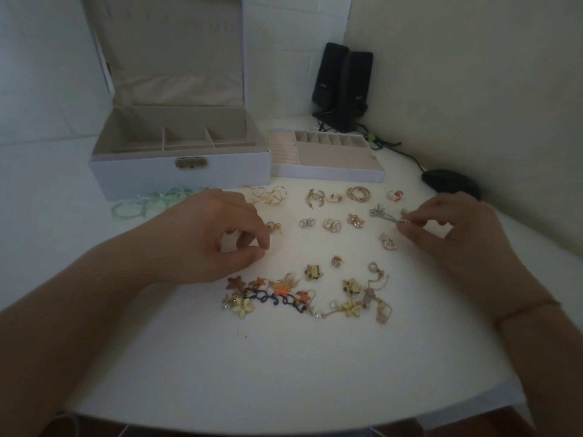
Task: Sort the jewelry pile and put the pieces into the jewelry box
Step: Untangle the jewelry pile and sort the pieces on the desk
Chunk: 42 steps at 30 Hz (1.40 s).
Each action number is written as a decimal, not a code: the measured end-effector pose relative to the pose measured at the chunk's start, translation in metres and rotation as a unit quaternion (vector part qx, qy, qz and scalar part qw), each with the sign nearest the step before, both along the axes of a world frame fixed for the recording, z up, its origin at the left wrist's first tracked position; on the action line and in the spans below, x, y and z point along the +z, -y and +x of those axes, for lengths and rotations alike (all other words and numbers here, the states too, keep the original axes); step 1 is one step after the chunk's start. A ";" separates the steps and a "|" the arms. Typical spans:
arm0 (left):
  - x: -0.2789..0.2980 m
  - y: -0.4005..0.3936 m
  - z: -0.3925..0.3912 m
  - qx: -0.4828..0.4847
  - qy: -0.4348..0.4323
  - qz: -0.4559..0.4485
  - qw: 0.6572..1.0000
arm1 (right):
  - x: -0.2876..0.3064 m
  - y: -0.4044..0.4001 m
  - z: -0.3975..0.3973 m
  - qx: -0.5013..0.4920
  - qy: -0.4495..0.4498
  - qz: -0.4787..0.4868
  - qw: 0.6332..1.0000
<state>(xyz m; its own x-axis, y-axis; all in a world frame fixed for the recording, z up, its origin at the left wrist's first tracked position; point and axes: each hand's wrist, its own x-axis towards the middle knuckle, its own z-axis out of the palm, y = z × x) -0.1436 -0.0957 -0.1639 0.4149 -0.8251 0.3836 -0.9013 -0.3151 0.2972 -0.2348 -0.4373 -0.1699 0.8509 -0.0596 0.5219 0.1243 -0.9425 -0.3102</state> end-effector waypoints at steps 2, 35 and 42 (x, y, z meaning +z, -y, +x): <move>0.000 0.000 0.000 0.000 -0.001 0.000 1.000 | -0.001 -0.002 0.000 -0.004 -0.031 -0.038 0.999; -0.006 0.003 -0.002 -0.029 -0.022 0.005 0.999 | 0.005 -0.017 -0.016 0.346 -0.131 0.115 0.922; -0.007 0.004 -0.001 -0.027 -0.025 0.008 0.999 | 0.000 -0.012 -0.011 0.314 -0.087 0.117 0.938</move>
<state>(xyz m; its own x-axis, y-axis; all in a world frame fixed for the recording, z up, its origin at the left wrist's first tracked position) -0.1445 -0.0997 -0.1709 0.3885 -0.8523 0.3502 -0.9011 -0.2719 0.3377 -0.2453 -0.4252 -0.1700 0.8274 0.3870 0.4069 0.5610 -0.6033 -0.5669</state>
